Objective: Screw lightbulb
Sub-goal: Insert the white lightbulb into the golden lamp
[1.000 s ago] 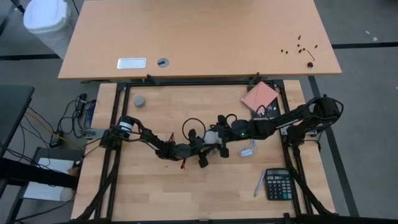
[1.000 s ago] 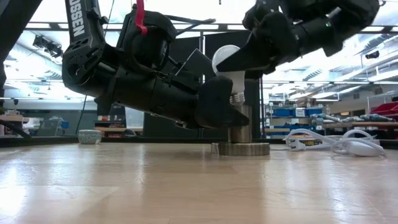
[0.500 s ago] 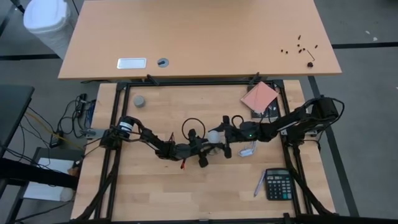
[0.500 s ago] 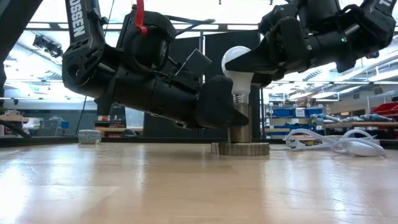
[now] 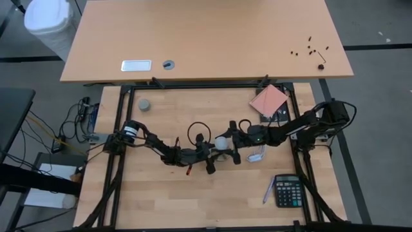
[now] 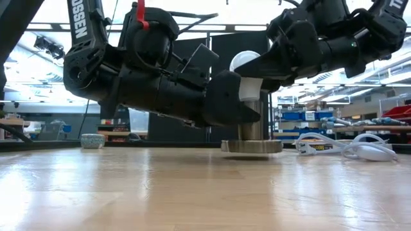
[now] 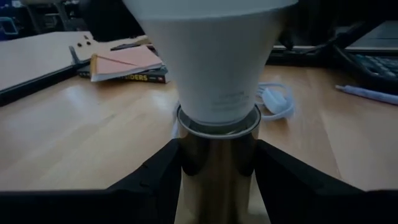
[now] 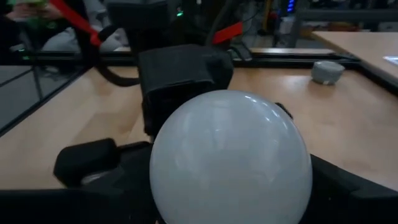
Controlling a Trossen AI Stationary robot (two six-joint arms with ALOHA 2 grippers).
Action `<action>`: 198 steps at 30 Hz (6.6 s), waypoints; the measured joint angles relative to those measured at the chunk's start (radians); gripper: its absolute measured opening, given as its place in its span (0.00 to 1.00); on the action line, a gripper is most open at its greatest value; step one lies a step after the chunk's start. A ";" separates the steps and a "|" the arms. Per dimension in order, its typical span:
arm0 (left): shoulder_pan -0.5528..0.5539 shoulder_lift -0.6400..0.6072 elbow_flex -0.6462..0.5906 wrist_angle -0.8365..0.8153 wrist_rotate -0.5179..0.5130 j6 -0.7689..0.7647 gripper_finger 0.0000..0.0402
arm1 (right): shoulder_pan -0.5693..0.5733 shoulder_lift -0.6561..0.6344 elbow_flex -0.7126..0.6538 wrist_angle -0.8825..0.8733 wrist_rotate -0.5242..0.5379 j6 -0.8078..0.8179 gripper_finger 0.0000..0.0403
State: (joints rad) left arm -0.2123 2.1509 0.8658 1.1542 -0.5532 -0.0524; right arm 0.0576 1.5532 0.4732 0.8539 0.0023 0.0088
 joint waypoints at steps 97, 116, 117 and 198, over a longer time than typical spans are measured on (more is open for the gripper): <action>0.001 -0.003 0.002 -0.083 -0.073 -0.084 0.46 | 0.129 -0.150 0.206 -0.866 0.320 0.172 0.92; -0.024 -0.003 0.002 -0.087 -0.011 -0.033 0.46 | 0.109 0.068 0.697 -1.506 0.179 0.039 0.93; -0.025 -0.003 0.002 -0.087 -0.010 -0.033 0.46 | 0.109 0.083 0.724 -1.539 0.178 0.037 0.93; -0.026 -0.001 -0.001 -0.076 0.000 -0.033 0.46 | 0.046 0.407 1.144 -1.900 0.075 0.019 0.66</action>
State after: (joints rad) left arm -0.2379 2.1502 0.8650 1.0779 -0.5529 -0.0856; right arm 0.1032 1.9598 1.6169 -1.0458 0.0772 0.0281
